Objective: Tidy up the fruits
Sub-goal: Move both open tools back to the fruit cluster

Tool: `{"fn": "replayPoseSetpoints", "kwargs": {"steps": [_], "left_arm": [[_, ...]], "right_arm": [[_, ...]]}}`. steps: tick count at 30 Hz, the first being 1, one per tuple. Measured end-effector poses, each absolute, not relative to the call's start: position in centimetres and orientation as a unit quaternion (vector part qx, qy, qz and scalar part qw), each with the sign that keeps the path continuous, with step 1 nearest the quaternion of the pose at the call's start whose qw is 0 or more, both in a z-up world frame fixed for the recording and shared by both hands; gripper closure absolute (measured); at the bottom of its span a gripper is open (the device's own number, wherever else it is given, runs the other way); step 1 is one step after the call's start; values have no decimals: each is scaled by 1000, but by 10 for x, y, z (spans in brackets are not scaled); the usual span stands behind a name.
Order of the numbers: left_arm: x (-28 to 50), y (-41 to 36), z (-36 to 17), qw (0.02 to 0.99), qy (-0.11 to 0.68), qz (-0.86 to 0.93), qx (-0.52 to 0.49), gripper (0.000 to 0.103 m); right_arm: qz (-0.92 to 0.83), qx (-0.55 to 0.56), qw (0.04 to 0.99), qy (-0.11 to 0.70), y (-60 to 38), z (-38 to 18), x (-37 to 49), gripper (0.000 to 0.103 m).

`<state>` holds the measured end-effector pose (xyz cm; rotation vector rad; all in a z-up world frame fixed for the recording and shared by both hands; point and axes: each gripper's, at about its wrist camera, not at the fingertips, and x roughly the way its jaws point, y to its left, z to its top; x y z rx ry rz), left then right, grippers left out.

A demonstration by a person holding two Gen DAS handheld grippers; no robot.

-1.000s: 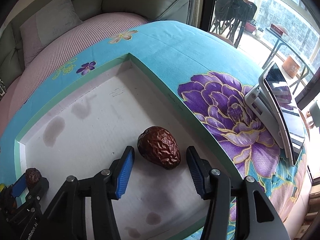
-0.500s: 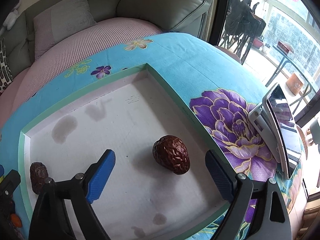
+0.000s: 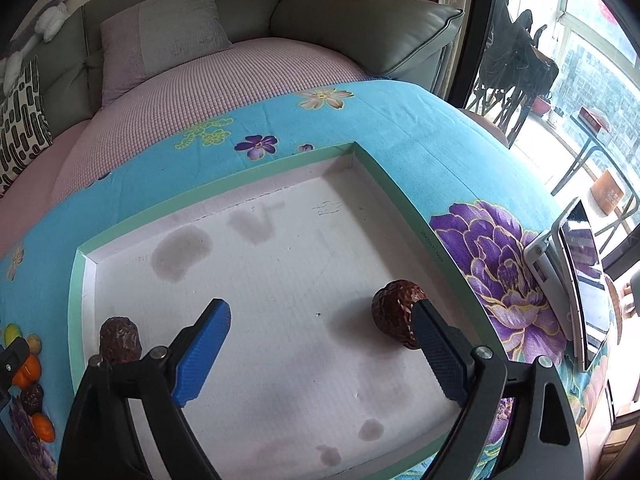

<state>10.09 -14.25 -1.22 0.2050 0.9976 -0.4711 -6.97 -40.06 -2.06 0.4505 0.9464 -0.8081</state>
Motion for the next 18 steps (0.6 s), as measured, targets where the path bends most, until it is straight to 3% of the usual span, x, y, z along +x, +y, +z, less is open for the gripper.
{"fn": "replayPoseSetpoints", "kwargs": {"steps": [18], "left_arm": [[113, -50, 4, 876, 477, -41, 62, 0]], "right_arm": [[-298, 161, 833, 437, -332, 1, -17, 11]]}}
